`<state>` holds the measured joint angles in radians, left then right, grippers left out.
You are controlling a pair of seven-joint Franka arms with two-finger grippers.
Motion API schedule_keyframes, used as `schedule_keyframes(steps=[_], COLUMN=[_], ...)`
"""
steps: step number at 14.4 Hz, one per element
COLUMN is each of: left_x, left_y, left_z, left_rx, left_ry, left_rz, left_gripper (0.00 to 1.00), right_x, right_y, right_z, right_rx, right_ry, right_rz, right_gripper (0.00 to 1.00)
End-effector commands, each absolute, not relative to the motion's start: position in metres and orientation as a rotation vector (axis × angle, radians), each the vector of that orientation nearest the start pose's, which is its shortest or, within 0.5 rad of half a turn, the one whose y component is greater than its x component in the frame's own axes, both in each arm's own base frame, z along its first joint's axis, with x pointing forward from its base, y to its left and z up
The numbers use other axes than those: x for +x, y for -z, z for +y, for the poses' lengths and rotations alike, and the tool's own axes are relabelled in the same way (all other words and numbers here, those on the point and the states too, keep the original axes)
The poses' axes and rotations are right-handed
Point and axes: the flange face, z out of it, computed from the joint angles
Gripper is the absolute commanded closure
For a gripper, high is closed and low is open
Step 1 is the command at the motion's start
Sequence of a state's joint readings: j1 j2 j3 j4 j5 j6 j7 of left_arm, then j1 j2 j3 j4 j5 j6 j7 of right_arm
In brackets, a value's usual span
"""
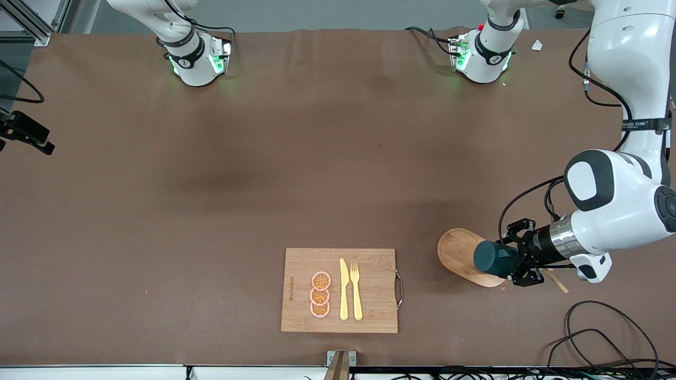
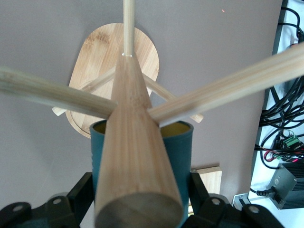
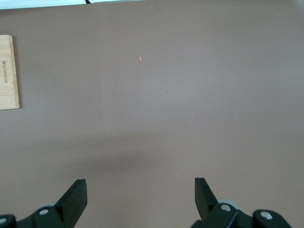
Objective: Transfer cup from left to right arm and place
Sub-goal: 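Lift the teal mug off the mug tree with the left gripper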
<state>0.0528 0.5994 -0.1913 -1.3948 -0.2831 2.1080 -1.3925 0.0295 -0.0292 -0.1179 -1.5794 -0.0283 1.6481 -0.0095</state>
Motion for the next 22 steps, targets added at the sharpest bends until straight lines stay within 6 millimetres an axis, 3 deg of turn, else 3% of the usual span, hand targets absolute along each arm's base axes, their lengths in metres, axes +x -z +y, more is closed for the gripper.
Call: schedule_keyframes(steps=[1, 3, 5, 11, 16, 20, 22], left_x=[0.725, 0.723, 0.716, 0.686, 0.651, 0.610, 0.591], left_y=[-0.395, -0.413, -0.428, -0.446, -0.422, -0.383, -0.356], left_z=[-0.096, -0.099, -0.118, -0.229, -0.341, -0.428, -0.458], left_rx=[-2.677, -2.702, -2.742, -2.876, -2.943, -2.936, -2.917], left_ry=[-0.263, -0.229, -0.192, -0.093, 0.184, 0.459, 0.556], left_rz=[-2.242, -2.237, -2.159, -1.847, -1.458, -1.164, -0.996], left_gripper=[0.21, 0.21, 0.21, 0.21, 0.21, 0.21, 0.21], right_x=[0.547, 0.547, 0.547, 0.547, 0.547, 0.546, 0.547], right_y=[-0.647, -0.647, -0.647, -0.647, -0.647, -0.647, -0.646], right_z=[-0.052, -0.052, -0.052, -0.052, -0.052, -0.054, -0.055], right_rx=[-3.166, -3.168, -3.168, -3.168, -3.168, -3.168, -3.168], right_ry=[0.163, 0.163, 0.163, 0.163, 0.163, 0.163, 0.158], right_rz=[0.130, 0.130, 0.130, 0.130, 0.130, 0.135, 0.140], right_gripper=[0.00, 0.00, 0.00, 0.00, 0.00, 0.00, 0.00])
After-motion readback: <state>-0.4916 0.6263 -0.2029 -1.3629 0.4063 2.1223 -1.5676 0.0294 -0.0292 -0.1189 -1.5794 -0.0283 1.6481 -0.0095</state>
